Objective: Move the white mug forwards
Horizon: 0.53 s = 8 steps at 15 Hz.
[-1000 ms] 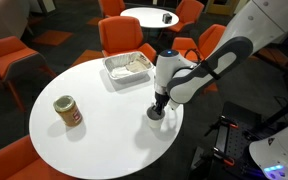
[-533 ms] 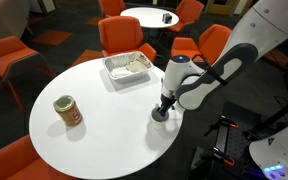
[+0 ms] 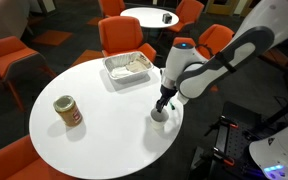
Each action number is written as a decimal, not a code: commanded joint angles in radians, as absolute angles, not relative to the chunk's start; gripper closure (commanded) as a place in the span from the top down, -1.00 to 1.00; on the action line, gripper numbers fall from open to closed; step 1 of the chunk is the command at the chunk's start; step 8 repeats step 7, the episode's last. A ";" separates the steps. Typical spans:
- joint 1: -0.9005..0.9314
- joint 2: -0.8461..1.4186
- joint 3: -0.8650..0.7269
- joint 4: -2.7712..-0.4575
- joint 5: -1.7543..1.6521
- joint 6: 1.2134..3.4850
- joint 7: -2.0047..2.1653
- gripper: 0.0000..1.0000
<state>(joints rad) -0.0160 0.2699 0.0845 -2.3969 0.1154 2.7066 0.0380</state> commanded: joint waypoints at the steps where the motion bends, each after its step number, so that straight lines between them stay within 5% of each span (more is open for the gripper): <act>1: -0.024 0.117 0.068 -2.380 0.121 2.500 -0.025 0.94; 8: -0.009 0.002 0.031 -2.329 -0.008 2.389 0.012 1.00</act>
